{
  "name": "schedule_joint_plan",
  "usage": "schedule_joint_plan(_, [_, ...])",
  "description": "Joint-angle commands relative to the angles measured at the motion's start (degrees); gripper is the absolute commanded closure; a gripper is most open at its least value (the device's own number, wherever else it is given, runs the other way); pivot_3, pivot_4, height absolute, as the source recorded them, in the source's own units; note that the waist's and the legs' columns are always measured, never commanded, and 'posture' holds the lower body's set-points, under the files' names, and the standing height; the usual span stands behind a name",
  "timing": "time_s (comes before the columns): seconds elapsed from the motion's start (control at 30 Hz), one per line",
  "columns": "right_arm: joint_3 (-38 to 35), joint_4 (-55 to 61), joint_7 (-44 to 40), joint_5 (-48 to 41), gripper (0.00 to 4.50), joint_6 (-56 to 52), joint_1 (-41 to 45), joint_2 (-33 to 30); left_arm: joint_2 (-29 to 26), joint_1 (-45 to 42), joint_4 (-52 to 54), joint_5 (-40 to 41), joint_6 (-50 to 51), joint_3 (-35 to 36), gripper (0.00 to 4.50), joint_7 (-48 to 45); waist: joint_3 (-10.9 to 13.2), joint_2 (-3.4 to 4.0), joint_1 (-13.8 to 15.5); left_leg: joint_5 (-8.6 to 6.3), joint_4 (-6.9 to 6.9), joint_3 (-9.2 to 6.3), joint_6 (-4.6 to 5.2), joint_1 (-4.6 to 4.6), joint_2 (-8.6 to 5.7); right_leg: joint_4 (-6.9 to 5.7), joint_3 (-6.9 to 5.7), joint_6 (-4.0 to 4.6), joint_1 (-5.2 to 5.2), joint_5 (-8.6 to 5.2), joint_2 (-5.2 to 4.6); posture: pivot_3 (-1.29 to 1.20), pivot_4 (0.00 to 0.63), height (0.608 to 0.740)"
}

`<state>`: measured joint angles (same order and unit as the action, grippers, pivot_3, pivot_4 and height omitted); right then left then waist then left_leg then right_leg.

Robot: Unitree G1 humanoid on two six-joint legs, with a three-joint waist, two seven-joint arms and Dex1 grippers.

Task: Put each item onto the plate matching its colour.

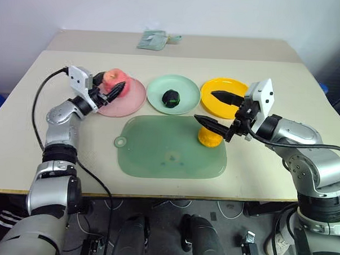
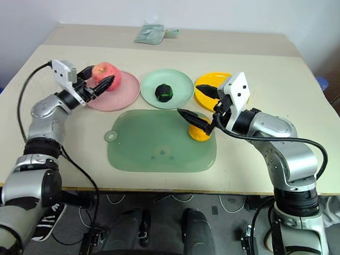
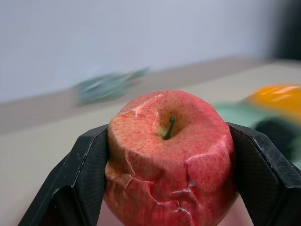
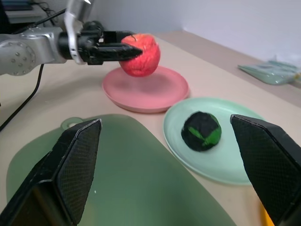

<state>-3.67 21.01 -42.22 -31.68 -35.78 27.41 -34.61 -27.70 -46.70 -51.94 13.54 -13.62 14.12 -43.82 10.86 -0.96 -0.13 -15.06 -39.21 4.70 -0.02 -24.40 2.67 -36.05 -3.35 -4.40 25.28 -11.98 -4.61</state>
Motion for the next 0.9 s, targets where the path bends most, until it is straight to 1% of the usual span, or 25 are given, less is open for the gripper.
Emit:
schedule_joint_plan(0.03, [-0.72,-0.15,-1.34,-0.86,0.00,2.35,1.81,0.68,0.29,-1.66,-3.45,-2.17,-4.23,0.09,1.21,5.93,0.00,0.00,0.40,0.00,0.00,0.01,0.00,-0.01,0.00,0.00,0.00,0.00,0.01,0.00,0.00,0.00,0.150,0.740])
schedule_joint_plan(0.13, [-0.14,-1.03,-2.18,-0.35,0.00,3.09,2.15,0.64,0.47,-2.92,-6.90,-2.73,-4.56,0.77,1.21,10.41,0.00,-0.01,0.71,0.00,0.00,0.02,0.00,0.00,0.01,-0.02,-0.01,0.00,0.03,0.00,0.03,0.00,0.150,0.740])
schedule_joint_plan(0.2, [-0.09,-1.02,-2.48,-0.35,0.00,3.29,2.07,0.52,0.62,-3.25,-7.68,-2.38,-4.49,0.74,1.21,9.96,0.00,-0.01,0.80,0.00,0.00,0.02,0.00,0.00,0.02,-0.02,-0.02,0.01,0.03,0.00,0.04,0.00,0.150,0.740])
schedule_joint_plan(0.27, [-0.09,-0.81,-2.64,-0.35,0.00,3.36,1.92,0.40,0.56,-3.22,-7.96,-2.67,-4.80,0.36,0.32,10.03,0.00,-0.01,0.81,0.00,0.00,0.03,0.00,-0.01,0.02,-0.02,-0.02,0.01,0.03,0.00,0.04,0.00,0.150,0.740])
schedule_joint_plan(0.3, [-0.12,-0.66,-2.65,-0.40,0.00,3.27,1.79,0.33,0.60,-3.18,-7.85,-2.54,-5.35,0.42,0.03,9.77,0.00,-0.01,0.79,0.00,0.00,0.04,0.00,-0.01,0.02,-0.01,-0.02,0.01,0.03,0.00,0.03,0.00,0.150,0.740])
schedule_joint_plan(0.37, [-0.13,-0.24,-2.61,-0.38,0.00,3.07,1.38,0.14,0.48,-3.02,-7.38,-2.58,-6.78,0.33,0.03,9.20,0.00,-0.01,0.77,0.00,0.00,0.05,-0.01,0.00,0.02,-0.01,-0.02,0.01,0.03,0.00,0.03,0.00,0.150,0.740])
schedule_joint_plan(0.43, [0.14,0.08,-2.37,0.32,0.00,2.70,0.60,-0.47,0.25,-2.83,-6.80,-1.43,-7.32,0.63,0.03,6.04,0.00,0.00,0.77,0.00,0.00,0.05,-0.01,0.01,0.02,-0.02,-0.02,0.01,0.03,0.00,0.04,0.00,0.150,0.740])
schedule_joint_plan(0.53, [1.52,-0.54,-1.50,2.23,0.00,0.56,-0.07,-2.14,0.13,-2.22,-4.99,2.65,-7.40,2.27,0.03,-1.95,0.00,-0.01,0.80,0.00,0.00,0.05,-0.01,0.00,0.02,-0.02,-0.02,0.02,0.03,0.00,0.03,0.00,0.150,0.740])
schedule_joint_plan(0.57, [2.97,-1.48,-1.59,4.38,0.00,0.72,-0.67,-3.26,-0.12,-1.67,-3.07,5.11,-6.92,2.96,0.03,-6.91,0.00,-0.01,0.78,0.00,0.00,0.06,-0.01,0.00,0.03,-0.01,-0.02,0.02,0.03,0.00,0.03,0.00,0.150,0.740])
schedule_joint_plan(0.6, [4.24,-2.46,-1.55,6.29,0.00,0.80,-1.25,-4.16,-0.33,-1.04,-0.55,8.59,-5.07,3.96,0.03,-12.83,0.00,-0.01,0.74,0.00,0.00,0.07,-0.01,0.00,0.03,-0.01,-0.02,0.02,0.04,0.00,0.02,0.00,0.150,0.740])
schedule_joint_plan(0.67, [5.46,-4.64,-0.50,8.07,0.00,-0.47,-1.62,-4.63,-1.62,1.54,7.19,16.89,6.23,4.99,0.03,-24.97,0.00,-0.01,0.61,0.00,0.00,0.07,-0.01,0.00,0.04,-0.01,-0.02,0.03,0.04,-0.01,0.03,0.00,0.150,0.740])
schedule_joint_plan(0.7, [5.60,-5.82,0.40,8.59,0.00,-1.45,-1.34,-4.45,-2.61,3.43,11.25,19.96,12.58,4.56,0.03,-29.50,0.00,-0.01,0.47,0.00,0.01,0.07,-0.01,0.00,0.04,-0.01,-0.02,0.04,0.04,-0.01,0.03,0.00,0.150,0.740])
schedule_joint_plan(0.77, [4.99,-7.81,1.15,7.89,0.00,-3.52,-0.81,-3.43,-4.63,7.34,17.94,23.50,22.42,2.96,0.03,-34.76,0.00,0.01,-0.19,0.00,0.02,0.09,-0.01,0.01,0.05,-0.03,0.00,0.04,0.06,-0.01,0.03,0.00,0.150,0.740])
schedule_joint_plan(0.83, [4.57,-9.03,0.59,6.84,0.00,-4.54,-0.82,-2.74,-6.33,10.87,23.11,25.50,28.98,1.53,0.03,-38.04,0.00,0.02,-0.67,0.00,0.02,0.06,-0.01,0.03,0.05,-0.07,0.01,0.04,0.05,-0.01,0.04,0.00,0.150,0.740])
schedule_joint_plan(0.9, [4.92,-10.07,0.24,7.34,0.00,-4.62,-0.99,-2.57,-7.42,13.69,27.46,25.41,31.71,0.02,0.03,-39.73,0.00,0.02,-0.64,0.00,0.02,0.04,-0.01,0.04,0.06,-0.08,0.01,0.04,0.05,-0.01,0.06,0.00,0.150,0.740])
